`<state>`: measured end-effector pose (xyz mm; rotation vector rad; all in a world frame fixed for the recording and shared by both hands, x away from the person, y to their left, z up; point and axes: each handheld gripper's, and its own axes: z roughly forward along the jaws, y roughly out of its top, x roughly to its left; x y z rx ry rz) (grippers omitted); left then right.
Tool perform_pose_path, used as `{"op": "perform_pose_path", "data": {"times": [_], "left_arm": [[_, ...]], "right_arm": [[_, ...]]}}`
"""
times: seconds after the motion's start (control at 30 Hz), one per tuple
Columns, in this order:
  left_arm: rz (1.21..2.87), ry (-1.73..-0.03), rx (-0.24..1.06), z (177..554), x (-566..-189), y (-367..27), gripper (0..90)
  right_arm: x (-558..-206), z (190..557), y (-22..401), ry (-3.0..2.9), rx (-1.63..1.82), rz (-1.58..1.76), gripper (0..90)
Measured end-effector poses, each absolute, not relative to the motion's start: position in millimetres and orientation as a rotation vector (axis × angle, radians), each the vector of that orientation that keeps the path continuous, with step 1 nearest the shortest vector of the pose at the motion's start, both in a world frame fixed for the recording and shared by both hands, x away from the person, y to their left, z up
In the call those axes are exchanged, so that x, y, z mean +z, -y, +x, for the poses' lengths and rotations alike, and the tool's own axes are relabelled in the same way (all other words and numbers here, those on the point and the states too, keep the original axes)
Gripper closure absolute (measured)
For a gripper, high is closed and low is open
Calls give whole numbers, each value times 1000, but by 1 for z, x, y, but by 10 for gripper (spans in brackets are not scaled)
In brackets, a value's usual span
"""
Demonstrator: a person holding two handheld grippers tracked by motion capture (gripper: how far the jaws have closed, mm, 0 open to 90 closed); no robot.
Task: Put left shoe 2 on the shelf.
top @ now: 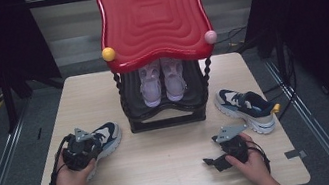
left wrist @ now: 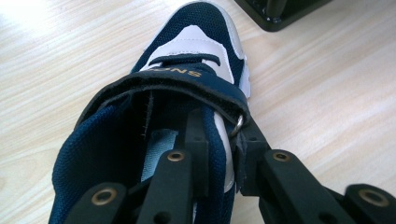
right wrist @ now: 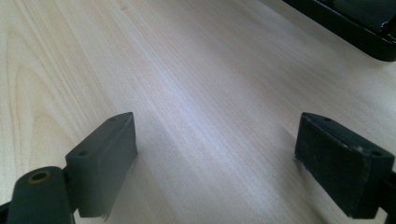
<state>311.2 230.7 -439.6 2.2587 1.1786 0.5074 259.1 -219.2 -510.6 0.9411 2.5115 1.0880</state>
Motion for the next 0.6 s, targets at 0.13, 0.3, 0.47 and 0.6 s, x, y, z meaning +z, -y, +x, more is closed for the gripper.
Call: {"op": "perform_pose_path", "data": {"times": [0.13, 0.3, 0.47, 0.6], "left_arm": [[2256, -1147, 494, 312, -440, -231, 741], [2267, -1114, 480, 309, -439, -235, 539], [2284, -1093, 516, 305, -437, -243, 389], [2278, -1112, 498, 302, -438, -255, 341]], "right_arm": [[-511, 259, 219, -2511, 1088, 942, 124], [-511, 259, 219, -2513, 1089, 941, 124], [-511, 259, 219, -2513, 1090, 940, 124], [-511, 258, 219, -2513, 1090, 939, 124]]}}
